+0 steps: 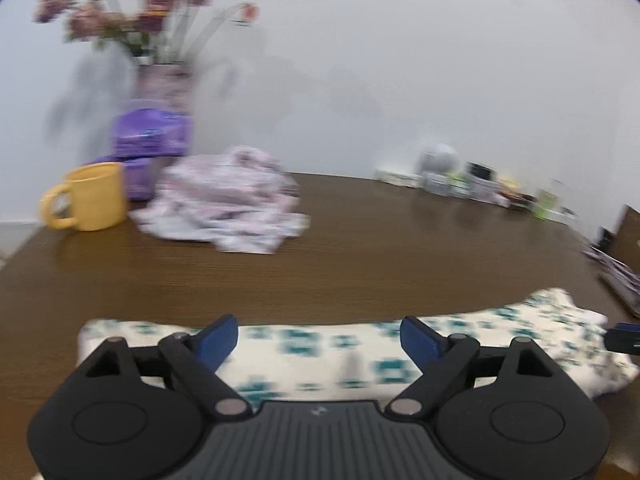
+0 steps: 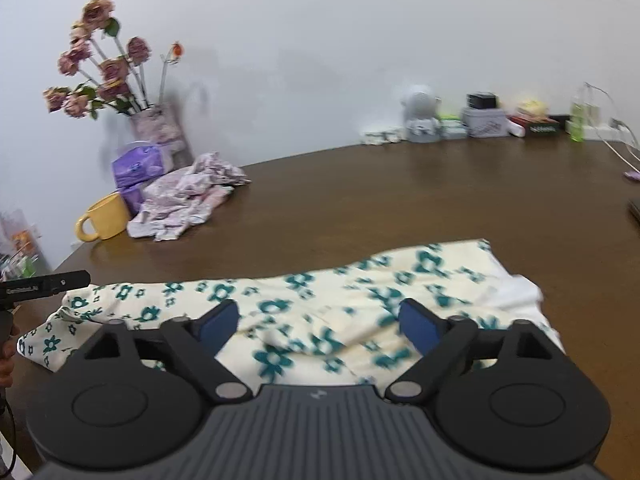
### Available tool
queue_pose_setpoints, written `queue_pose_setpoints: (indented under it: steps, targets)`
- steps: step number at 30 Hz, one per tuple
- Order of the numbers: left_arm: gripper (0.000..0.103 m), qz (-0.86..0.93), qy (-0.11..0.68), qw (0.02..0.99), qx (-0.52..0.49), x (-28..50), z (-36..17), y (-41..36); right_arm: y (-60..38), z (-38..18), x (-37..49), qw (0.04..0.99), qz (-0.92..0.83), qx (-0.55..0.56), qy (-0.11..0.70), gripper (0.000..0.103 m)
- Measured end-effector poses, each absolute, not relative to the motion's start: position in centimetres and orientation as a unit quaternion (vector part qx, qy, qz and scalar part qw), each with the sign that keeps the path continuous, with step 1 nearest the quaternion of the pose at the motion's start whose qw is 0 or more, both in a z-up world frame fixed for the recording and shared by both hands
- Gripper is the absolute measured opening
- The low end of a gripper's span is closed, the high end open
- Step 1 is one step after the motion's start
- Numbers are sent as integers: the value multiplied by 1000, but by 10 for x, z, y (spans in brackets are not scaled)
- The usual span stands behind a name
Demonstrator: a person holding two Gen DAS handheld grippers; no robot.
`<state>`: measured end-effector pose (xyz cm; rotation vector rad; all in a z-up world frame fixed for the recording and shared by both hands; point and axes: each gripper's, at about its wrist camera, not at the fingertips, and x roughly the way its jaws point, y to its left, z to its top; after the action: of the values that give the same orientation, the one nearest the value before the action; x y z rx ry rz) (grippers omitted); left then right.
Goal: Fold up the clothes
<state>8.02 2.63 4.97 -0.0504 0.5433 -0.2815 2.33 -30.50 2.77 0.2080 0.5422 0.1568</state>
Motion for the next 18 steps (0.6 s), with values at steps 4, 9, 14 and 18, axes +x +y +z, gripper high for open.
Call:
queue_pose_setpoints:
  steps: [4, 9, 14, 18]
  targets:
    - [95, -184, 280, 942, -24, 83, 50, -12, -317, 24, 13, 954, 61, 115, 269, 102]
    - [100, -212, 281, 936, -17, 78, 50, -50, -334, 21, 4, 950, 55, 150, 269, 103]
    - [101, -228, 289, 930, -6, 75, 50, -77, -346, 19, -4, 947, 44, 165, 271, 103]
    - [101, -243, 294, 925, 4, 74, 50, -94, -355, 17, -12, 945, 30, 172, 276, 103]
